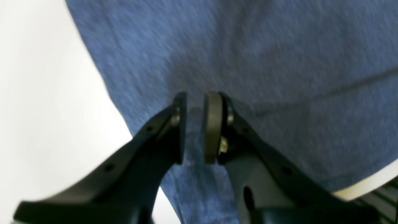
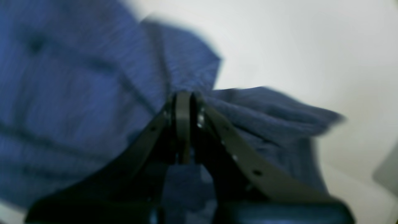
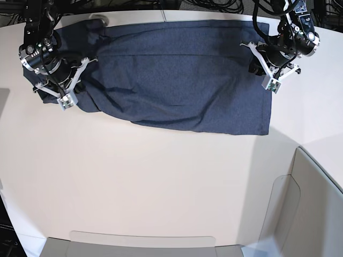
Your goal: Layout the t-shirt on the table in an organized manner, then fold the t-shirt properly
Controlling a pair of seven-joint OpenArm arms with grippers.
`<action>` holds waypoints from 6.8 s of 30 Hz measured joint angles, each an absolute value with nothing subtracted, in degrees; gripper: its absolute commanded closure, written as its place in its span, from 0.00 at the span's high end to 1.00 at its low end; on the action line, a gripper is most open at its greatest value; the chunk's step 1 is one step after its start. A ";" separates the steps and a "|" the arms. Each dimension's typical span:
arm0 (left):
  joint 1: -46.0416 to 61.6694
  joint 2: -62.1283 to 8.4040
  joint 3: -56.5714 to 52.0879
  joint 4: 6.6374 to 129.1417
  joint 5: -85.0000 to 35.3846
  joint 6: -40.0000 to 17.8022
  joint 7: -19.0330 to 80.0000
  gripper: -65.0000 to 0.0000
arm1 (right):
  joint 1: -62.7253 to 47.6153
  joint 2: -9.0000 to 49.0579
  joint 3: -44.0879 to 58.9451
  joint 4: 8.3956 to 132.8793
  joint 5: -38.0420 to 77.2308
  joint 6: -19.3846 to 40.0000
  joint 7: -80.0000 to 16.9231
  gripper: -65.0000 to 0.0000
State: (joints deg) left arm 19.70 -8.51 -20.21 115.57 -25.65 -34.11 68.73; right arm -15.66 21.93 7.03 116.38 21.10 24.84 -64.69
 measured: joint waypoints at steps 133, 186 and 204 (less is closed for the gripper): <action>19.84 -8.56 -19.77 108.36 -25.67 -34.11 67.81 0.16 | 11.70 5.30 22.26 89.60 46.06 15.44 -77.14 0.25; 19.68 -8.58 -19.88 108.27 -25.67 -34.09 67.81 0.16 | 16.91 4.36 22.04 92.03 45.39 15.22 -76.27 0.17; 19.66 -8.38 -19.88 108.25 -25.67 -34.11 67.83 0.16 | 9.37 4.67 22.04 91.72 45.58 15.18 -76.36 0.40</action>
